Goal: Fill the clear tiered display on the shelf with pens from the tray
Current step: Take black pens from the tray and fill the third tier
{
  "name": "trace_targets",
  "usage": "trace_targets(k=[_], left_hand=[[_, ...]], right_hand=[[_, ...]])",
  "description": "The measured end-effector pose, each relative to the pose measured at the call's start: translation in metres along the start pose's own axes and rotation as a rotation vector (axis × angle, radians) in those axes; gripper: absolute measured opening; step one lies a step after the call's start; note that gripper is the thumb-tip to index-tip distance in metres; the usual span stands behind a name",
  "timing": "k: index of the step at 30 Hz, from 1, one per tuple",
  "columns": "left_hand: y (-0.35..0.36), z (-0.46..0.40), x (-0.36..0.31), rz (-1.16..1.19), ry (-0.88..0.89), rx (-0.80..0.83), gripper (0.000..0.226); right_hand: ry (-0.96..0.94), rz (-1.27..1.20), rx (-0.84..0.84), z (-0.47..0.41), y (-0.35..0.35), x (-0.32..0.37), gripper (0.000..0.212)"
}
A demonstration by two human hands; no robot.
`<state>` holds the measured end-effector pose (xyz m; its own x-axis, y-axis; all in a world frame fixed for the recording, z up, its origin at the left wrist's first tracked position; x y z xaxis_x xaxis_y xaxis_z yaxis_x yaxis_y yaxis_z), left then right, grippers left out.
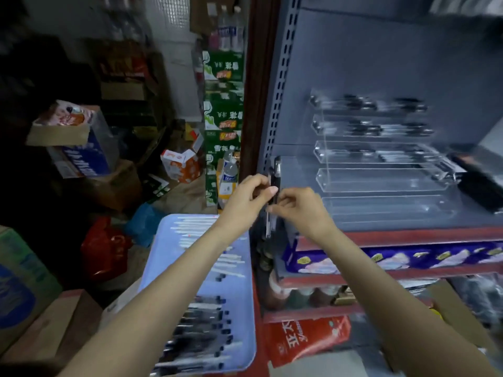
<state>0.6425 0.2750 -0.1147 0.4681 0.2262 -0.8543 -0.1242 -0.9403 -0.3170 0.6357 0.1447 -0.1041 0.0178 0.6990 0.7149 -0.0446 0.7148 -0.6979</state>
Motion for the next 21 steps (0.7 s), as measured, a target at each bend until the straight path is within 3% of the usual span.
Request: trace_targets(k=[2, 5, 11, 17, 21], left_hand=[[0.024, -0.023, -0.016, -0.058, 0.067, -0.007, 0.013], [0.052, -0.053, -0.034, -0.236, 0.115, -0.007, 0.009], [0.101, -0.090, -0.064, -0.460, 0.130, 0.114, 0.006], [0.098, -0.117, -0.077, -0.683, 0.174, -0.129, 0.014], [0.097, -0.121, -0.079, -0.721, 0.150, -0.160, 0.021]], right_hand=[[0.009, -0.047, 0.024, -0.010, -0.036, -0.016, 0.021], [0.000, -0.284, 0.050, -0.022, -0.096, -0.037, 0.041], [-0.159, -0.510, 0.036, -0.043, -0.171, -0.063, 0.013], [-0.084, -0.709, -0.199, -0.068, -0.221, -0.107, 0.011], [-0.026, -0.724, -0.290, -0.091, -0.234, -0.132, 0.010]])
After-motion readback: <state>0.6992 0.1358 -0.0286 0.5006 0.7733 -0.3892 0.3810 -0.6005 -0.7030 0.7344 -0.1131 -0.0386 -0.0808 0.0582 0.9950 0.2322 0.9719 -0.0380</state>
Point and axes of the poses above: each hand's wrist, its own z-axis away from the middle knuckle, its own y-axis out of the palm, x = y × z, the point moved 3 cm from there along -z, towards the middle knuckle, and after that the axes turned 12 degrees about y, right-handed, at the moved point
